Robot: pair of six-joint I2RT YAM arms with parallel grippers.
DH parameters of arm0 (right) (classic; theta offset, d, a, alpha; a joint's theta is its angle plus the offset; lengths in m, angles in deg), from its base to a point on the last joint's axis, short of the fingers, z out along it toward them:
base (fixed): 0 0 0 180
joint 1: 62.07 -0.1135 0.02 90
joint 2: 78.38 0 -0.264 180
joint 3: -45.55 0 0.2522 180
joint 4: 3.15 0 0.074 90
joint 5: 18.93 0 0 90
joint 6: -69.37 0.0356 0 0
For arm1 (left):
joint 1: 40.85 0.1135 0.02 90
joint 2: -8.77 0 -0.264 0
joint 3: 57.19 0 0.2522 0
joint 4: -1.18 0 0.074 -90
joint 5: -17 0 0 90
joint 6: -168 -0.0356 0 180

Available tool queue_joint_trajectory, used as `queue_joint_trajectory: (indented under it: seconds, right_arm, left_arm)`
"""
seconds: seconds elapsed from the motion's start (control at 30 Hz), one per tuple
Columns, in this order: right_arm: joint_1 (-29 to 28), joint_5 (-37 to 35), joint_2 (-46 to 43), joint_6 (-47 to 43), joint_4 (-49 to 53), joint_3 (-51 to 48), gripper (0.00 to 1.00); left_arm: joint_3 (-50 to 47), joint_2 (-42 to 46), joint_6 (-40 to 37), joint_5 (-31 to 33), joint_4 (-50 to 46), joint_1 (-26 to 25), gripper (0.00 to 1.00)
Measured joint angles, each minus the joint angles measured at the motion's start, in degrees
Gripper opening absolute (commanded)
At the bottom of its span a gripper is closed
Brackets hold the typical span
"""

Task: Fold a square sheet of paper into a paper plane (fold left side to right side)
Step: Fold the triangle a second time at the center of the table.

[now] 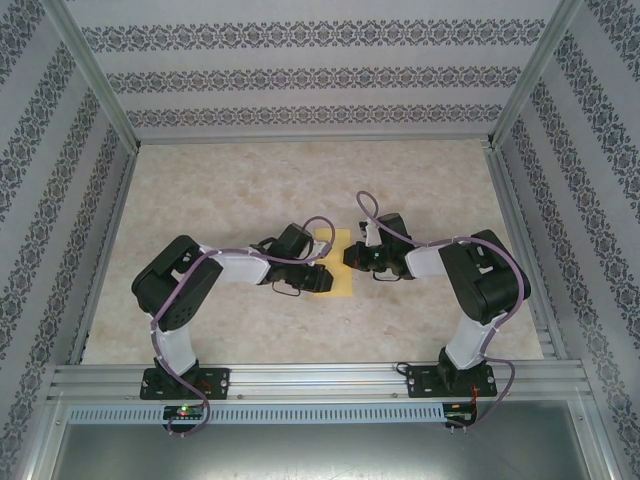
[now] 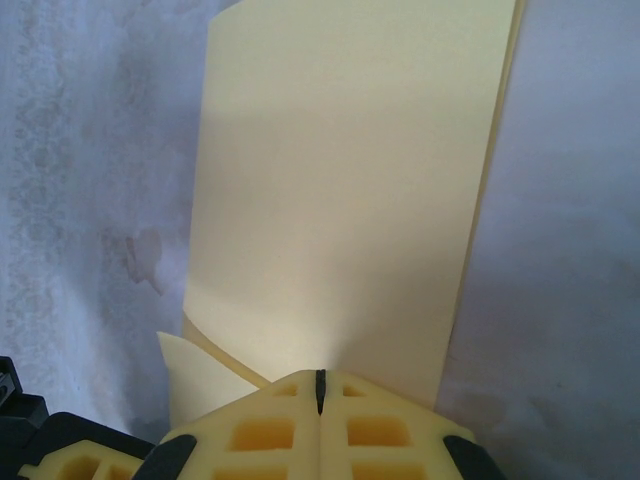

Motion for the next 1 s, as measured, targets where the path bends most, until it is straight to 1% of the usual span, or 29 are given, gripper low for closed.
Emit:
queue_joint_trajectory:
  seconds: [0.33, 0.53, 0.7, 0.87, 0.9, 0.93, 1.0]
  right_arm:
    - [-0.28, -0.26, 0.00, -0.59, 1.11, 0.50, 0.00]
    - [-0.37, -0.37, 0.00, -1.03, 1.77, 0.85, 0.00]
    - [-0.39, -0.39, 0.11, -1.03, 2.93, 1.51, 0.00]
    - [-0.39, -0.42, 0.09, -1.03, 3.48, 1.81, 0.00]
    - [-0.39, -0.52, -0.04, -1.03, 3.78, 1.88, 0.00]
    - [-0.39, -0.87, -0.33, -1.05, 4.28, 1.97, 0.02]
    - [-0.39, -1.68, -1.62, -1.18, 5.75, 1.99, 0.12]
  left_arm:
    - [-6.38, 4.68, 2.71, 0.66, 2.12, 0.00, 0.17]
    - [-7.91, 5.68, 3.02, 0.04, 2.80, 0.00, 0.18]
    - [-8.15, 6.71, 4.17, -1.70, 3.34, 0.00, 0.24]
    - [-7.82, 11.26, 5.14, -1.97, 3.28, 0.11, 0.35]
    - [-7.41, 12.15, 5.29, -1.90, 3.15, 0.22, 0.35]
    - [-6.80, 12.83, 5.27, -1.73, 2.73, 0.44, 0.35]
    - [-5.62, 13.57, 5.27, -1.11, 2.21, 1.05, 0.36]
